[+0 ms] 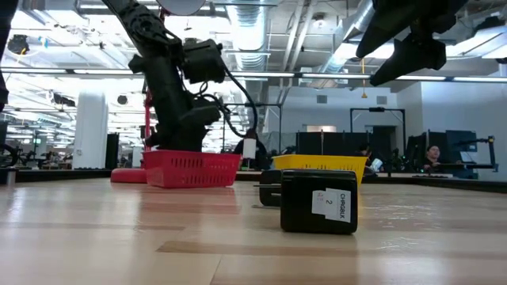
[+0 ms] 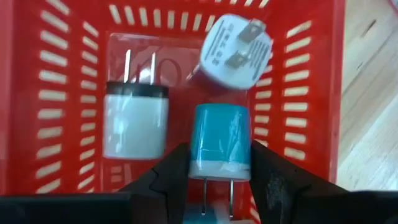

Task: Pick & Place Office items
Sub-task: Put the blue charger adapter into the red bin, then put the pink charger adapter into the red bin

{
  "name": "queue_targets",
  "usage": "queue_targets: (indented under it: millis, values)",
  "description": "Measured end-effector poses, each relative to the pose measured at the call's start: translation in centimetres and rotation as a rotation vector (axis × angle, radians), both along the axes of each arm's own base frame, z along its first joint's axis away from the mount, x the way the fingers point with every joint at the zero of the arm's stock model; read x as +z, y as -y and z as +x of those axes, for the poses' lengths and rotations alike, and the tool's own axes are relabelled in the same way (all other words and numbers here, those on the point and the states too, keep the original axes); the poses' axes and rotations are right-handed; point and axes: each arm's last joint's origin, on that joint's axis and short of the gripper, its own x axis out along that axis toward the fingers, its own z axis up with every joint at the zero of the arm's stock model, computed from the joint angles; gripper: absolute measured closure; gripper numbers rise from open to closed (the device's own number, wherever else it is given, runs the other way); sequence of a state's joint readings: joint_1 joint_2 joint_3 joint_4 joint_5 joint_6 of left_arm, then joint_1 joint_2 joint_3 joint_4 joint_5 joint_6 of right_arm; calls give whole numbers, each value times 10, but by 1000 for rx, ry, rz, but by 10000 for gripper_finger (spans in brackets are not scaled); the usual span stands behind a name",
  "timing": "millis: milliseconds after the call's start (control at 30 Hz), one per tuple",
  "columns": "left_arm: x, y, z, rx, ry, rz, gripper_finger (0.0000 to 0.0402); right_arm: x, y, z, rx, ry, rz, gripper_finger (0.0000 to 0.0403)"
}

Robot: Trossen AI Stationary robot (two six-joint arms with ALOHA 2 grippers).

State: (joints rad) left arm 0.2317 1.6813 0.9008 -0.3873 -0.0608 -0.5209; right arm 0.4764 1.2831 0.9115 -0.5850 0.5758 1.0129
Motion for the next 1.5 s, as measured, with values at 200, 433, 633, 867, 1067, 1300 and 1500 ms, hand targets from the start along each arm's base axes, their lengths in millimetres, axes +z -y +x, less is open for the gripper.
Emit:
queue_targets:
  millis: [200,433,633,867,1067,1300,1500]
  values:
    - [1,0,0,-24,4,11,249,0,0,0,0,-5,-3,91]
    - [1,0,0,-39,4,16,214,0,0,-1,2,-9,-6,91]
    - [2,0,0,-40,7,14,207,0,0,-1,1,-8,-5,91]
    - [34,4,-7,-56,116,26,211,1,2,4,1,18,34,91]
    - [70,19,-12,-97,272,73,213,-3,14,12,-71,12,2,91]
    - [87,47,-8,-169,398,121,215,-35,27,36,-85,-125,-66,91]
    - [90,70,-6,-246,429,110,210,-58,26,61,153,-187,-248,91]
